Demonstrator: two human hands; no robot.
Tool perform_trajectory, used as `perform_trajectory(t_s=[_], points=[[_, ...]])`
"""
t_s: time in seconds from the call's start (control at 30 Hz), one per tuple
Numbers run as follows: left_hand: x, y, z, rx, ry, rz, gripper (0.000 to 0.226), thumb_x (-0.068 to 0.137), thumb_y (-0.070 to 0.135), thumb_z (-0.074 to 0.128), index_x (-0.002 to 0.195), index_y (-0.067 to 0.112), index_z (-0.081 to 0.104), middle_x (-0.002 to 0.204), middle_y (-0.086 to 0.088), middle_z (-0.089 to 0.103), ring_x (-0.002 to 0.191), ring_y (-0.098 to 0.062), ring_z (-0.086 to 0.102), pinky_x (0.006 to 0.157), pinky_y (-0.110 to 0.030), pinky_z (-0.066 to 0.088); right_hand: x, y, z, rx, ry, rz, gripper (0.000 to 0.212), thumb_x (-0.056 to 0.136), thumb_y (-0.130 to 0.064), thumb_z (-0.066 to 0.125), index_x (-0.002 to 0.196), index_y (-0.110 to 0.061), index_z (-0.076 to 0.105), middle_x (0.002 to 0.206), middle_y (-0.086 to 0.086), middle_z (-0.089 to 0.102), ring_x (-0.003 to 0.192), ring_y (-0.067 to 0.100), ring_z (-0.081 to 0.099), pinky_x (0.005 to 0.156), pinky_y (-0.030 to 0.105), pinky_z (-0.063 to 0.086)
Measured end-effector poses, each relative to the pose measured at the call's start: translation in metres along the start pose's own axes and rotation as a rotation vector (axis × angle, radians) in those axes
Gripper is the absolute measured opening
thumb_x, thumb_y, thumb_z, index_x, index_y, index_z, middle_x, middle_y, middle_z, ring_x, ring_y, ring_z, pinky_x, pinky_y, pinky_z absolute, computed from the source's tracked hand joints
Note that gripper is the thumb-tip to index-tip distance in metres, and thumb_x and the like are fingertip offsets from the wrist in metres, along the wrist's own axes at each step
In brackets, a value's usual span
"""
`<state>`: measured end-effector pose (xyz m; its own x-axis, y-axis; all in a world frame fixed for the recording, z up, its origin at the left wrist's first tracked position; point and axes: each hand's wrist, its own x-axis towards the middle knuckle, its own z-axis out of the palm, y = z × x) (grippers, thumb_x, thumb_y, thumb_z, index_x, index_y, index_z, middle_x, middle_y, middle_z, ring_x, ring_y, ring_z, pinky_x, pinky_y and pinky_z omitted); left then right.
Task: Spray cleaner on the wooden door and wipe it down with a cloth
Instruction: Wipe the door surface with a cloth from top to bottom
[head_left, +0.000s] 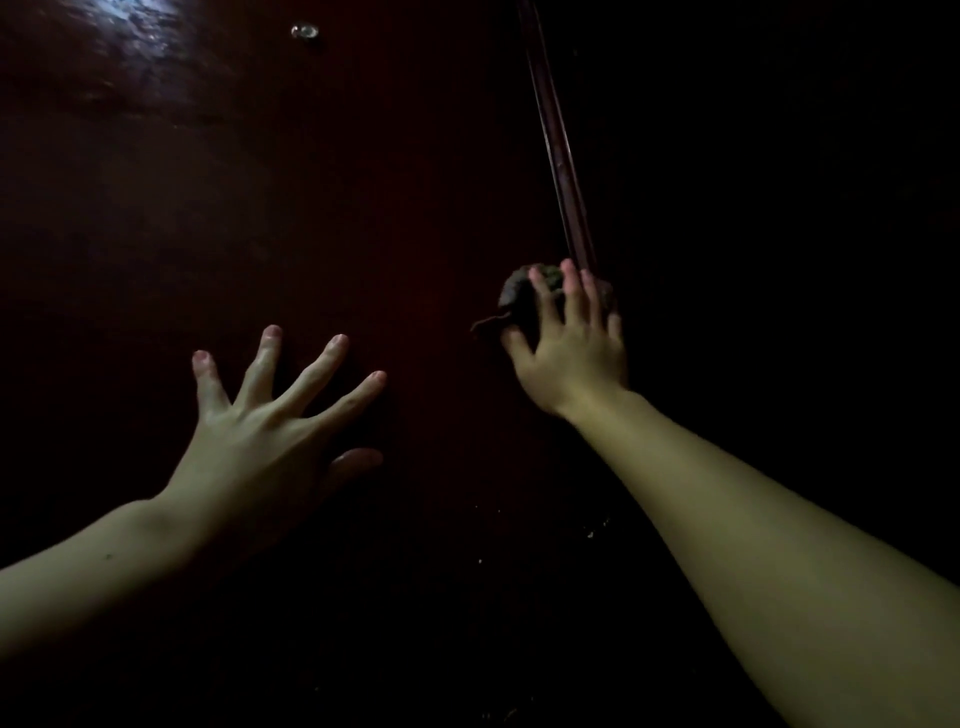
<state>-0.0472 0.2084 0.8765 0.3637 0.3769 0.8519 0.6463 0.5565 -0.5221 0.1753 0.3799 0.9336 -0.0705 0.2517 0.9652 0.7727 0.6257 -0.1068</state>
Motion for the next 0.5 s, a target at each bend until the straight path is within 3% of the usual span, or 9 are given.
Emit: perform_trajectory(t_s=[0.13, 0.23, 0.33, 0.43, 0.5], points=[[0.0, 0.002, 0.0, -0.023, 0.01, -0.018, 0.074, 0.086, 0.07, 0.018, 0.147, 0.031, 0.034, 0.155, -0.013, 0.028, 0.133, -0.056, 0.025, 0.086, -0.083, 0.022, -0.079, -0.001, 0.025, 0.076, 0.088, 0.047, 0.076, 0.087, -0.064, 0.021, 0.154, -0.03, 0.006, 0.163, 0.008, -0.006, 0.149, 0.025, -0.009, 0.117, 0.053, 0.006], [0.0, 0.002, 0.001, -0.044, 0.016, -0.016, 0.074, 0.086, 0.07, 0.017, 0.147, 0.031, 0.032, 0.155, -0.014, 0.027, 0.134, -0.056, 0.023, 0.087, -0.083, 0.02, -0.15, -0.005, 0.043, 0.081, 0.102, 0.044, 0.081, 0.082, -0.063, 0.031, 0.153, -0.028, 0.015, 0.162, 0.011, 0.005, 0.149, 0.032, 0.004, 0.115, 0.057, 0.013], [0.0, 0.004, 0.001, -0.058, 0.03, -0.025, 0.072, 0.089, 0.07, 0.019, 0.148, 0.032, 0.03, 0.156, -0.013, 0.025, 0.136, -0.055, 0.02, 0.089, -0.082, 0.016, -0.21, -0.001, 0.056, 0.037, 0.074, -0.111, 0.088, 0.077, -0.063, 0.043, 0.153, -0.025, 0.018, 0.161, 0.014, 0.01, 0.148, 0.037, 0.01, 0.115, 0.057, 0.013], [-0.002, 0.006, 0.001, -0.072, 0.022, -0.039, 0.071, 0.087, 0.067, 0.03, 0.149, 0.032, 0.029, 0.158, -0.012, 0.021, 0.138, -0.054, 0.015, 0.092, -0.082, 0.012, -0.207, 0.007, 0.053, -0.047, 0.027, -0.274, 0.089, 0.078, -0.068, 0.043, 0.152, -0.025, 0.021, 0.161, 0.014, 0.014, 0.147, 0.037, 0.012, 0.114, 0.06, 0.014], [-0.002, 0.006, -0.001, -0.083, 0.009, -0.036, 0.074, 0.084, 0.066, 0.03, 0.149, 0.032, 0.028, 0.158, -0.012, 0.02, 0.138, -0.054, 0.014, 0.092, -0.081, 0.012, -0.173, 0.008, 0.044, -0.053, 0.026, -0.241, 0.086, 0.079, -0.07, 0.035, 0.152, -0.03, 0.017, 0.162, 0.011, 0.008, 0.148, 0.034, 0.004, 0.113, 0.061, 0.013]])
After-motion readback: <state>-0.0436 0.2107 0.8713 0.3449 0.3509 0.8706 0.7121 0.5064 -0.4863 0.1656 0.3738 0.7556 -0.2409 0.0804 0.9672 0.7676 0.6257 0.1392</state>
